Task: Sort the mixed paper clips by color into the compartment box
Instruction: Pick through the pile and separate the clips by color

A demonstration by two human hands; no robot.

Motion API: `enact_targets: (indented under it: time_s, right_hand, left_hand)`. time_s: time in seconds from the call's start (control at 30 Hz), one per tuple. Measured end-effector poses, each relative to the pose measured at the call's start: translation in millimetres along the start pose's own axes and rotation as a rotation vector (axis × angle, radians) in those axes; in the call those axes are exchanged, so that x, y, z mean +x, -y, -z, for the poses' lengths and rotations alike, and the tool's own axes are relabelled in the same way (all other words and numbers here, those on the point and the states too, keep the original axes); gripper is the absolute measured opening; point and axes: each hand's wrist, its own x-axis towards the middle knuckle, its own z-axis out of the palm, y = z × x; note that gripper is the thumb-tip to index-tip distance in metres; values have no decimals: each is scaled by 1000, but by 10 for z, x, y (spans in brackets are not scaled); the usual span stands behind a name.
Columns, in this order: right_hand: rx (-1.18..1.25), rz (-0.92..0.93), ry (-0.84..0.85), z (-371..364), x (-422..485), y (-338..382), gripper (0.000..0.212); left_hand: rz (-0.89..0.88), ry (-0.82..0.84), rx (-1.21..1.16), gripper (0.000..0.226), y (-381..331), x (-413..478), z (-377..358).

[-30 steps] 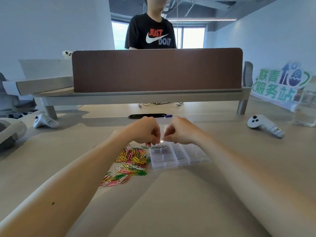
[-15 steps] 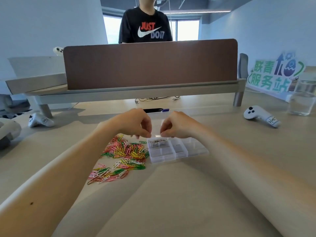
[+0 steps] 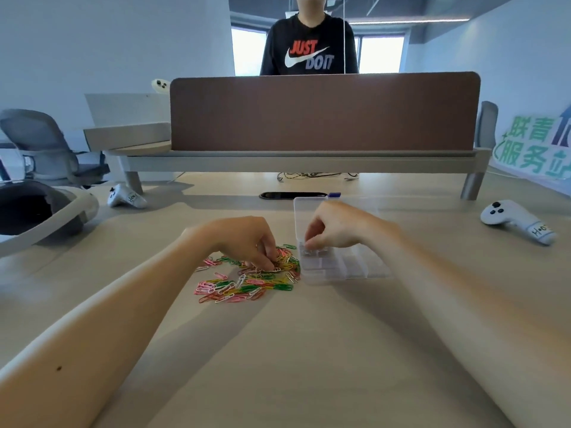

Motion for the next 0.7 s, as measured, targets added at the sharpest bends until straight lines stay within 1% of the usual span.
enact_targets:
  time_s: [0.13, 0.3, 0.37, 0.43, 0.53, 0.63, 0.7]
  right_hand:
    - [-37, -71, -17, 49, 28, -161, 14]
    - [-42, -115, -28, 10, 99, -279, 7]
    - [-47, -120, -24, -14, 129, -300, 8]
    - [-52, -120, -12, -40, 146, -309, 13]
    - [-32, -87, -19, -37, 126, -252, 19]
    - [63, 12, -72, 2, 65, -61, 18]
    - [74, 85, -21, -3, 25, 114, 15]
  left_hand:
    - [28, -56, -3, 18, 64, -31, -5]
    - [29, -97, -55, 11, 104, -45, -16]
    - [26, -106, -58, 11, 105, -43, -23]
    - [20, -109, -55, 11, 104, -40, -29]
    - [6, -109, -73, 16, 95, -52, -30]
    - [4, -87, -71, 28, 65, -77, -33]
    - [-16, -67, -77, 24, 53, -80, -41]
